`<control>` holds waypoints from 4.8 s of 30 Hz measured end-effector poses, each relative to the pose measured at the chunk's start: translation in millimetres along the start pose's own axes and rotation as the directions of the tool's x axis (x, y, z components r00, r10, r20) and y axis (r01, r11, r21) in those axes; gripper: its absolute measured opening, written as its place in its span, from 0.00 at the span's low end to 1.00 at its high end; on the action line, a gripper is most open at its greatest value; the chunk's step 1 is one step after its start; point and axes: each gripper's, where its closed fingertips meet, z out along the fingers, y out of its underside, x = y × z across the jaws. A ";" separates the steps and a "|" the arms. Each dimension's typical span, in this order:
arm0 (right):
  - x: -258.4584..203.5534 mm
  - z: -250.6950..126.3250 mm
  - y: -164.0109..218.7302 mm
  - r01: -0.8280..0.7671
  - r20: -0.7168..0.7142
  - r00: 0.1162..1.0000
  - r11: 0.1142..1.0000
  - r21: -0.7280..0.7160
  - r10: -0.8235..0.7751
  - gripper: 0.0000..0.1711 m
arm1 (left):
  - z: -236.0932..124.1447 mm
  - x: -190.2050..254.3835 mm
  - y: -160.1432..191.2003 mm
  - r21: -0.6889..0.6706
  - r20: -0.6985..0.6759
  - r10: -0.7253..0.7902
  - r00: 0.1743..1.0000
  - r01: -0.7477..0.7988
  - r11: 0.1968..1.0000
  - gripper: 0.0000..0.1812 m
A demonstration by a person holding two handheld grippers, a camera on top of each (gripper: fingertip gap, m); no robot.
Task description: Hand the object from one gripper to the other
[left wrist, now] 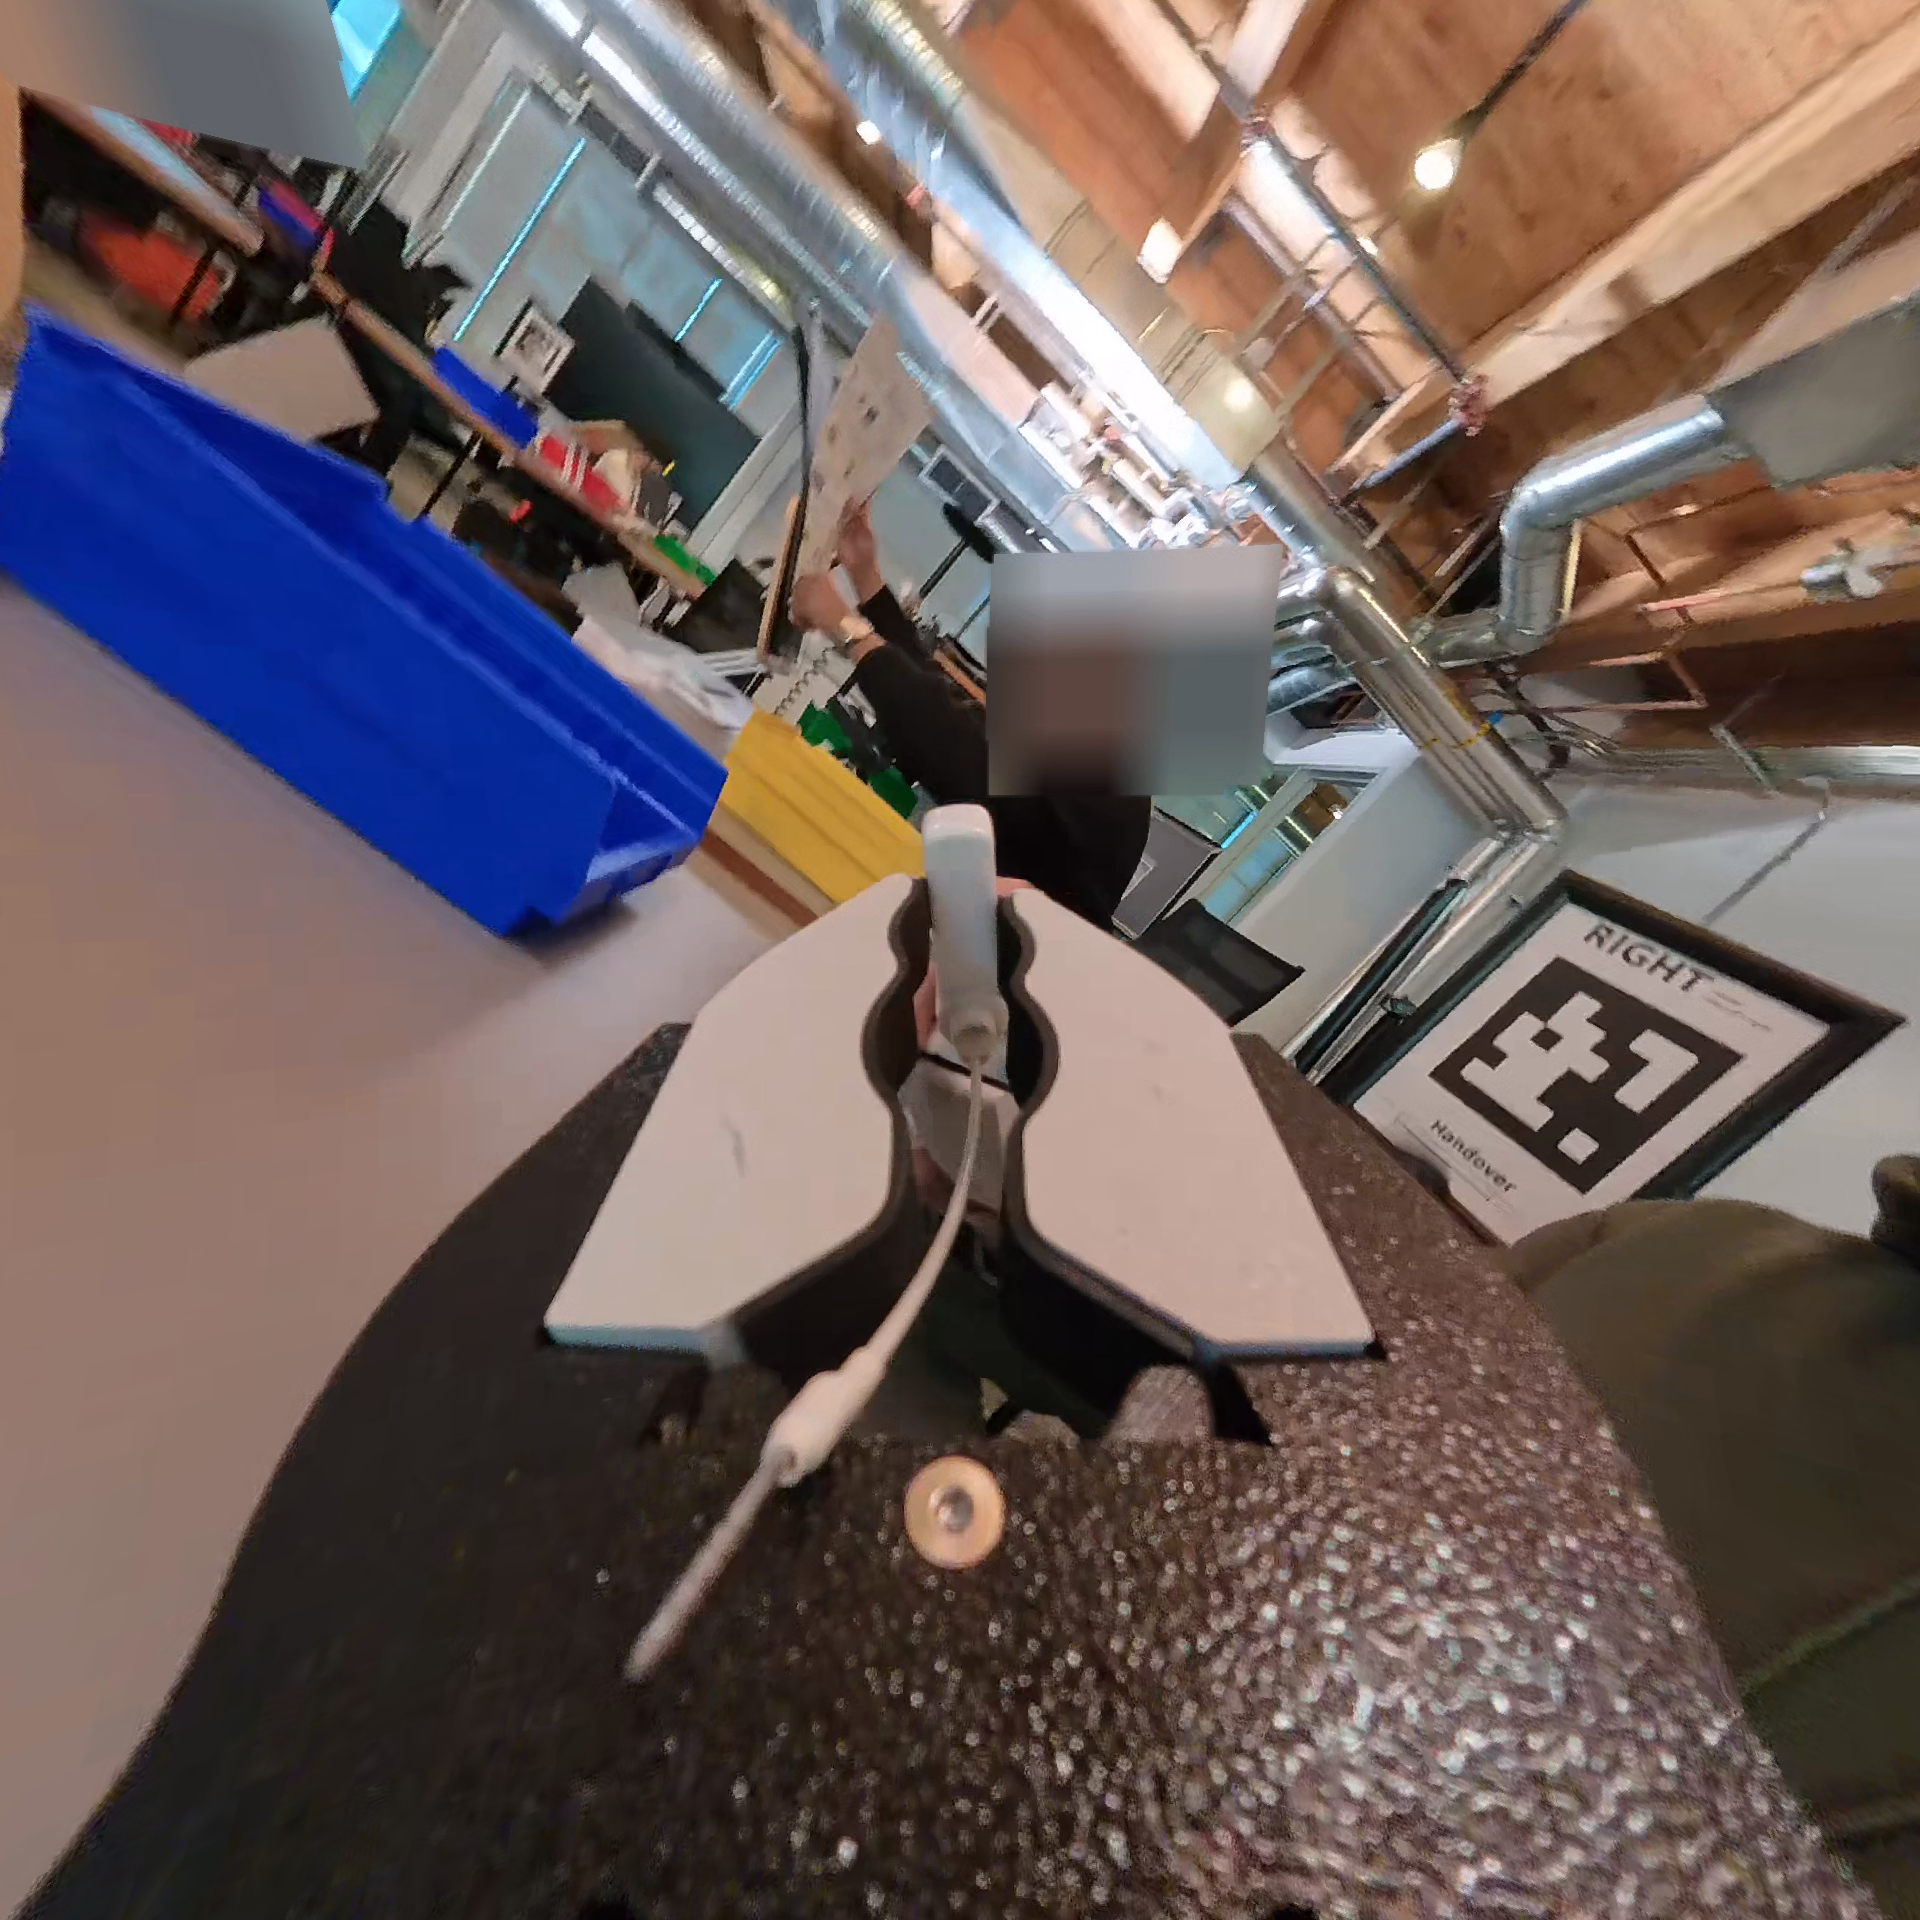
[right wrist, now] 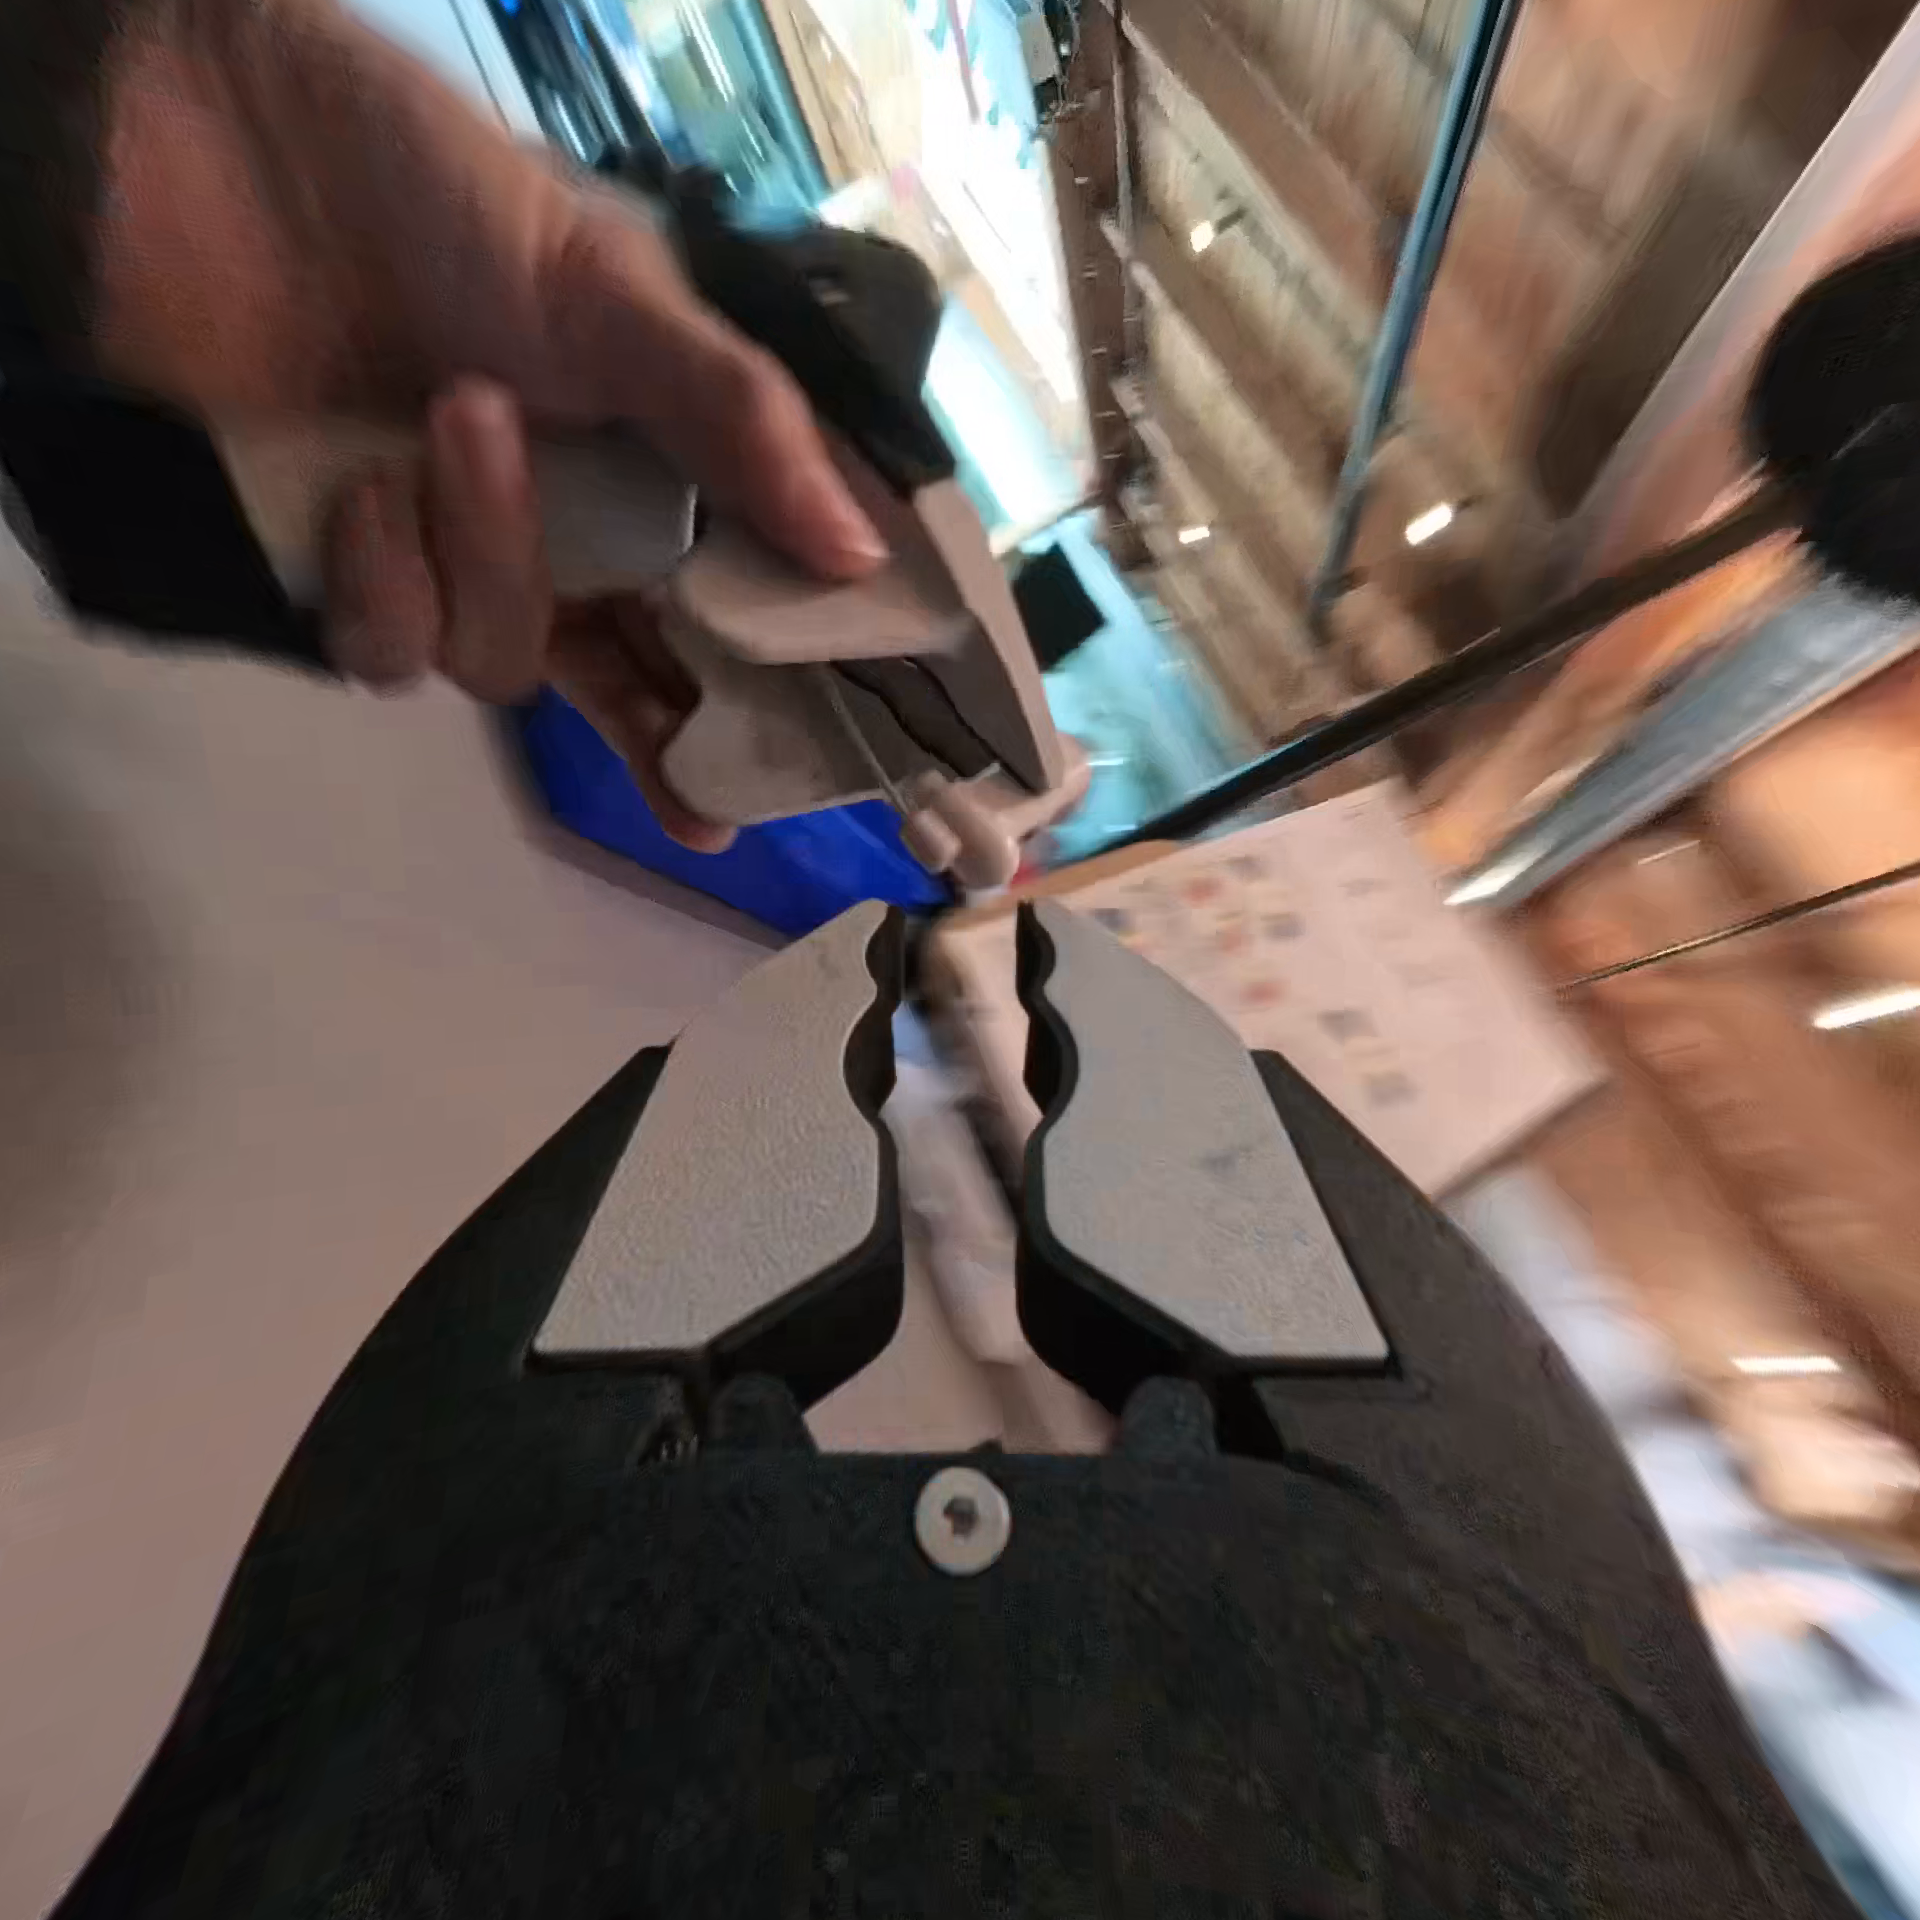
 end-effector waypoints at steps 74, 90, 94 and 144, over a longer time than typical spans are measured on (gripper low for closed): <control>-38.9 -5.8 -10.7 -0.850 0.509 0.275 0.454 -0.268 0.816 0.08 | -36.7 0.1 23.2 -0.341 -0.071 0.604 0.794 -0.588 0.733 0.19; -8.3 -7.7 11.4 0.202 0.064 0.977 0.979 -0.007 -0.201 0.08 | -25.0 -19.8 19.2 -0.302 0.130 0.079 0.988 -0.037 0.953 0.26; -17.9 -6.8 -2.8 0.115 0.098 0.988 0.991 0.070 -0.122 0.08 | -20.8 -16.5 31.4 -0.341 0.070 0.060 0.996 -0.033 0.940 0.25; -19.7 -21.2 -35.1 -0.755 0.532 -0.634 -0.301 -0.582 0.562 0.08 | -22.0 20.6 39.2 -0.089 -0.228 0.821 0.523 -0.851 0.518 0.07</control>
